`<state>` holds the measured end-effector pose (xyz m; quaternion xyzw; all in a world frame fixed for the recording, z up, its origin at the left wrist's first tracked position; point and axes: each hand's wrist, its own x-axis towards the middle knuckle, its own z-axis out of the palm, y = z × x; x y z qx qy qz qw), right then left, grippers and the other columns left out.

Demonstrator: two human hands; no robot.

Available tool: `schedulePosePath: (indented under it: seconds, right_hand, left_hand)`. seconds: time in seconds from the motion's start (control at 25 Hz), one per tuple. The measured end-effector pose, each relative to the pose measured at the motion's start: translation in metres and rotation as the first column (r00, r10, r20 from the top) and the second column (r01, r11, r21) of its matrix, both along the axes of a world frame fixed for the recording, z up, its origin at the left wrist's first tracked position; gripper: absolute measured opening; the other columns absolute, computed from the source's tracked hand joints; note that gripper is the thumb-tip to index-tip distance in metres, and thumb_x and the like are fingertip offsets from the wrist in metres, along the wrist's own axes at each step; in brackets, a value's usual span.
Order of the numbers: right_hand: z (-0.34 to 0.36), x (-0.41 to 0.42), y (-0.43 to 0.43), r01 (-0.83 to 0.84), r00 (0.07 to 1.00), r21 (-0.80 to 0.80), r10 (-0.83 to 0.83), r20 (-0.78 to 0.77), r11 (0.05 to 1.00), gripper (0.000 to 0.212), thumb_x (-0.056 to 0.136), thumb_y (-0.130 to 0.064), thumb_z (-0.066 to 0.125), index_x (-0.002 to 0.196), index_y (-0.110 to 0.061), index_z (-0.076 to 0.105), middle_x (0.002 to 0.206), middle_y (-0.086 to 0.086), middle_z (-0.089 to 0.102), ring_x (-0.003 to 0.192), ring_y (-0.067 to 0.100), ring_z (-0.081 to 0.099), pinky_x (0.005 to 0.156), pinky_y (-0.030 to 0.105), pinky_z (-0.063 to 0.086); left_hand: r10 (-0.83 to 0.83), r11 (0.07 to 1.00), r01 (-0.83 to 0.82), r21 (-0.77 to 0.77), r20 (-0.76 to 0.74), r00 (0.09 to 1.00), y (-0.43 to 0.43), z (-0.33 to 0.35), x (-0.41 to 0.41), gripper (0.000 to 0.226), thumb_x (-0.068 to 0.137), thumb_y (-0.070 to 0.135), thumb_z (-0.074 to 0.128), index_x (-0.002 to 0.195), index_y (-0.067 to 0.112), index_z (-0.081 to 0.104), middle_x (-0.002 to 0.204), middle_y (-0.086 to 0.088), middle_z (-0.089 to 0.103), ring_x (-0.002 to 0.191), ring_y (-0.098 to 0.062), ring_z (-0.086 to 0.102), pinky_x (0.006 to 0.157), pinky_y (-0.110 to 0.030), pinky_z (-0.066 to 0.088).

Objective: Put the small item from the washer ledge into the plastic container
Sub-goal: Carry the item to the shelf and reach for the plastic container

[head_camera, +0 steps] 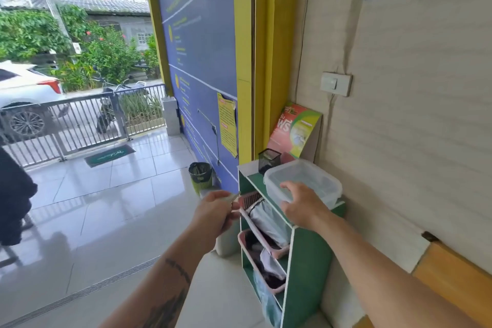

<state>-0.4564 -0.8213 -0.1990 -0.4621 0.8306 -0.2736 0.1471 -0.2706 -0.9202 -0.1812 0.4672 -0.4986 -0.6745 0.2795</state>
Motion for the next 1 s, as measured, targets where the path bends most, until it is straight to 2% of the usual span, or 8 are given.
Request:
schedulePosePath:
  seconds: [0.24,0.4,0.6,0.76,0.88,0.96,1.0]
  right_hand:
    - [-0.021,-0.053,-0.065,0.06,0.998,0.051,-0.06,-0.005,0.997,0.056,0.092,-0.021,0.05,0.146,-0.017,0.038,0.151,0.006,0.039,0.138,0.022,0.038,0.113,0.036,0.031]
    - [-0.045,-0.079,-0.108,0.144,0.99,0.117,-0.143,-0.021,0.983,0.056,0.092,-0.021,0.048,0.147,-0.017,0.037,0.151,0.005,0.039,0.137,0.022,0.038,0.112,0.038,0.033]
    - [-0.064,-0.097,-0.163,0.301,0.954,0.17,-0.298,-0.046,0.938,0.057,0.092,-0.023,0.048,0.148,-0.017,0.036,0.153,0.003,0.036,0.139,0.023,0.035,0.112,0.04,0.033]
    - [-0.071,-0.101,-0.191,0.398,0.917,0.224,-0.392,-0.072,0.889,0.056,0.092,-0.023,0.047,0.147,-0.018,0.036,0.152,0.002,0.037,0.137,0.024,0.035,0.111,0.041,0.034]
    - [-0.077,-0.102,-0.205,0.437,0.899,0.271,-0.422,-0.115,0.857,0.056,0.092,-0.023,0.046,0.147,-0.018,0.036,0.15,0.004,0.038,0.135,0.027,0.036,0.11,0.044,0.035]
    - [-0.079,-0.105,-0.209,0.46,0.888,0.288,-0.436,-0.144,0.84,0.056,0.092,-0.024,0.046,0.146,-0.018,0.037,0.149,0.004,0.039,0.134,0.028,0.036,0.109,0.045,0.034]
    - [-0.079,-0.105,-0.21,0.466,0.885,0.294,-0.443,-0.145,0.834,0.056,0.092,-0.024,0.047,0.146,-0.018,0.037,0.149,0.003,0.039,0.134,0.028,0.036,0.109,0.045,0.034]
  left_hand:
    - [-0.048,0.997,0.05,0.052,-0.036,0.998,-0.089,-0.016,-0.083,0.024,0.091,-0.012,0.041,0.096,0.001,0.06,0.072,-0.015,0.062,0.054,-0.019,0.055,0.037,-0.018,0.044]
    - [-0.127,0.986,0.13,0.102,-0.033,0.991,-0.153,-0.047,-0.133,0.023,0.09,-0.011,0.042,0.094,-0.001,0.062,0.073,-0.017,0.06,0.054,-0.021,0.057,0.038,-0.019,0.046]
    - [-0.275,0.957,0.261,0.126,0.103,0.956,-0.241,-0.099,-0.184,0.028,0.086,-0.008,0.041,0.095,-0.002,0.067,0.05,-0.011,0.065,0.048,-0.019,0.057,0.057,-0.026,0.051]
    - [-0.483,0.875,0.469,0.12,0.181,0.857,-0.279,-0.116,-0.217,0.017,0.091,-0.003,0.044,0.097,0.005,0.058,0.07,-0.007,0.06,0.055,-0.015,0.057,0.04,-0.019,0.049]
    - [-0.531,0.847,0.51,0.152,0.206,0.822,-0.29,-0.127,-0.242,0.015,0.092,0.0,0.044,0.095,0.005,0.059,0.07,-0.009,0.058,0.054,-0.017,0.055,0.035,-0.016,0.045]
    - [-0.542,0.84,0.519,0.155,0.21,0.814,-0.291,-0.134,-0.257,0.019,0.092,-0.001,0.043,0.093,0.002,0.062,0.071,-0.015,0.058,0.053,-0.021,0.057,0.038,-0.019,0.049]
    - [-0.549,0.836,0.53,0.143,0.213,0.808,-0.292,-0.139,-0.264,0.02,0.091,-0.001,0.044,0.093,0.001,0.064,0.071,-0.016,0.059,0.054,-0.022,0.059,0.045,-0.023,0.054]
